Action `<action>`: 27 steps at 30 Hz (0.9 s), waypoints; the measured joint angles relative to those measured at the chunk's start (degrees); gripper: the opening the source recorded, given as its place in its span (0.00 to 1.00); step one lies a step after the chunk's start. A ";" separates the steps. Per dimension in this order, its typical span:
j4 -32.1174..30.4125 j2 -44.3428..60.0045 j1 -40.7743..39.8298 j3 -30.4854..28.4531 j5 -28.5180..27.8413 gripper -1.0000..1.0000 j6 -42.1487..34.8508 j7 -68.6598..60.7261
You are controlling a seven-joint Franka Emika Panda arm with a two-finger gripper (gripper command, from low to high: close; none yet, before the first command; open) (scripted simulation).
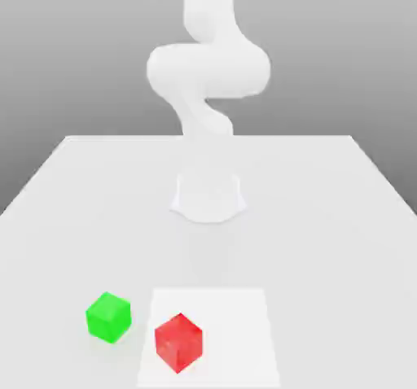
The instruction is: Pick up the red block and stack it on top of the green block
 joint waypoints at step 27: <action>-13.25 55.88 -10.31 4.37 -4.24 0.50 27.77 39.27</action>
